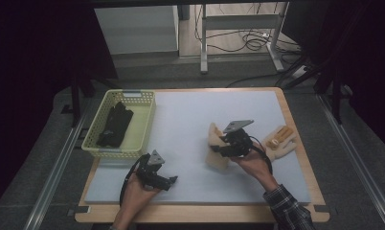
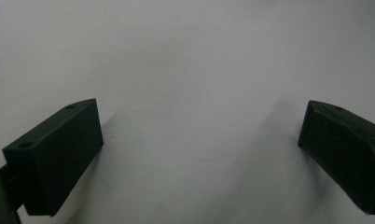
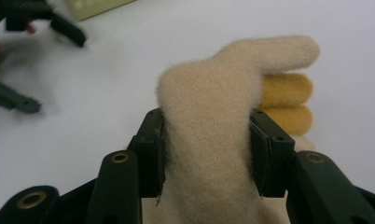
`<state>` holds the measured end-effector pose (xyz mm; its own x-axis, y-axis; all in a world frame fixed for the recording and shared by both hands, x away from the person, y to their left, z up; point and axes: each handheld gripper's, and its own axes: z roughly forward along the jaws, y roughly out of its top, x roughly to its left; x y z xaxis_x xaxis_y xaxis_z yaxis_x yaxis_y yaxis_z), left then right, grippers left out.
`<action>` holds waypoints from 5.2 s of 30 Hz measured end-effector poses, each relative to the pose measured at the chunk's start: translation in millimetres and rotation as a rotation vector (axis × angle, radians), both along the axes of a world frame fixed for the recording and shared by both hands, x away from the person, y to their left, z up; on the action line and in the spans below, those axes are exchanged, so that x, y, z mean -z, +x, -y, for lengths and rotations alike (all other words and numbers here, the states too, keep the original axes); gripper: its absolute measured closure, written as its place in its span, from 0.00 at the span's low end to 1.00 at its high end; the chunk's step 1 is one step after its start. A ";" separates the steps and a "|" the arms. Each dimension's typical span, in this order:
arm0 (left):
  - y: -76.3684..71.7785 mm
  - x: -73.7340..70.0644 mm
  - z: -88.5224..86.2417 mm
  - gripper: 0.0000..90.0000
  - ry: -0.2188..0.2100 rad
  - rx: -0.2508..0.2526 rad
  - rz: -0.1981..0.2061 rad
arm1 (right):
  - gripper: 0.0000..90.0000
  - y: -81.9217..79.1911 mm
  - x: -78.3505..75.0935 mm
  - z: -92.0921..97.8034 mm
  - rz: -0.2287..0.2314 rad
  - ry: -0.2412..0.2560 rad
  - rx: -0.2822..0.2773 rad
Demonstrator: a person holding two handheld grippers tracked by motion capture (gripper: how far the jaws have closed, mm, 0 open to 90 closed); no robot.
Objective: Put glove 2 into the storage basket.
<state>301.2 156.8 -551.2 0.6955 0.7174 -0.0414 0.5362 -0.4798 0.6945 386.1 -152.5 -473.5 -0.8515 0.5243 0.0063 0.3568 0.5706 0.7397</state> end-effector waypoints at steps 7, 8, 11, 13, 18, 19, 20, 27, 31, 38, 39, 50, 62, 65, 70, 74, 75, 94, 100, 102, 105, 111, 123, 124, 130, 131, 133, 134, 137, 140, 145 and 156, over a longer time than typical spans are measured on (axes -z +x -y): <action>0.0 0.0 0.0 0.00 0.000 0.000 0.000 | 0.49 -1.8 30.6 -36.4 -0.009 -0.062 -0.068; -0.1 0.0 0.0 0.00 0.000 0.000 0.000 | 0.45 -1.0 34.1 -38.6 -0.016 -0.063 -0.063; -0.1 0.0 0.0 0.00 0.000 0.000 0.000 | 0.36 0.7 43.6 -45.4 -0.046 -0.070 -0.060; -0.1 0.0 0.0 0.00 0.000 0.000 0.000 | 0.34 0.3 42.1 -45.5 -0.035 -0.066 -0.057; 0.0 0.0 0.0 0.00 0.000 0.000 0.000 | 0.33 1.7 32.2 -33.8 -0.008 -0.042 -0.018; 0.0 0.0 0.0 0.00 0.000 0.000 0.000 | 0.33 2.3 32.4 -29.7 -0.006 -0.040 -0.004; 0.0 0.0 0.0 0.00 0.000 0.000 0.000 | 0.33 2.5 33.0 -27.1 -0.006 -0.039 0.007; 0.0 0.0 0.0 0.00 0.000 0.000 0.000 | 0.33 8.4 34.7 -2.1 -0.015 -0.003 0.093; 0.0 0.0 0.0 0.00 0.000 0.000 0.000 | 0.33 9.4 32.2 6.9 -0.007 -0.001 0.119; 0.0 0.0 0.0 0.00 0.000 0.000 0.000 | 0.33 10.7 24.7 37.2 0.017 -0.006 0.200; 0.0 0.0 0.0 0.00 0.001 0.000 0.000 | 0.33 10.8 23.9 41.6 0.019 -0.010 0.208; 0.1 0.0 0.0 0.00 0.000 0.000 -0.001 | 0.38 8.9 14.0 95.5 0.037 -0.055 0.362; 0.1 0.0 0.0 0.00 0.001 0.000 0.000 | 0.42 6.4 9.2 166.0 0.020 -0.057 0.536; 0.1 0.0 0.0 0.00 0.001 0.000 0.000 | 0.40 8.1 16.9 172.1 0.007 -0.065 0.554; 0.1 0.0 0.0 0.00 0.001 0.000 0.000 | 0.38 12.0 34.3 172.2 -0.008 -0.087 0.572; 0.0 0.0 0.0 0.00 0.001 0.000 0.000 | 0.61 12.4 40.9 171.0 0.002 -0.081 0.574; 0.0 0.0 0.0 0.00 0.001 0.000 0.000 | 0.65 11.7 40.5 170.5 0.011 -0.089 0.575; 0.0 0.0 0.1 0.00 0.001 0.000 0.000 | 0.70 -6.6 4.2 159.2 0.066 -0.043 0.472; 0.0 0.0 0.1 0.00 0.001 0.000 0.000 | 0.70 -12.9 -9.3 143.3 0.076 -0.029 0.405; -0.1 0.0 0.1 0.00 0.000 -0.001 0.000 | 0.70 -14.4 -13.9 137.3 0.081 -0.020 0.381; 0.3 0.0 -0.1 0.00 0.003 0.003 0.003 | 0.70 -17.3 -20.8 127.4 0.084 -0.006 0.344; 0.2 -0.1 -0.2 0.00 0.003 0.002 0.002 | 0.70 -24.2 -33.0 103.5 0.106 0.011 0.263; 0.2 -0.1 -0.1 0.00 0.002 0.001 0.003 | 0.70 -35.4 -40.0 45.9 0.107 0.022 0.066; 0.2 -0.1 -0.1 0.00 0.002 0.001 0.003 | 0.70 -35.5 -39.7 41.3 0.104 0.022 0.053; 0.2 -0.1 -0.1 0.00 0.002 0.001 0.002 | 0.69 -32.5 -32.4 11.5 0.102 -0.005 -0.032; 0.2 0.0 -0.1 0.00 0.002 0.001 0.003 | 0.69 -31.0 -29.9 7.0 0.098 -0.012 -0.042; 0.2 0.0 -0.1 0.00 0.002 0.001 0.002 | 0.69 -28.1 -24.3 -1.5 0.086 -0.025 -0.062; 0.2 0.0 -0.1 0.00 0.002 0.001 0.003 | 0.69 -26.9 -22.0 -4.4 0.082 -0.029 -0.070; 0.2 0.0 -0.1 0.00 0.001 0.000 0.003 | 0.69 -23.5 -13.5 -15.7 0.066 -0.045 -0.096; 0.2 0.0 -0.1 0.00 0.002 0.001 0.003 | 0.69 -21.3 -4.8 -25.6 0.073 -0.082 -0.121; 0.3 -0.1 -0.3 0.00 0.004 0.003 0.002 | 0.65 -12.8 15.9 -34.9 0.055 -0.122 -0.120; 0.1 0.0 -0.1 0.00 0.001 0.001 0.000 | 0.49 -11.5 19.6 -32.0 0.030 -0.064 -0.096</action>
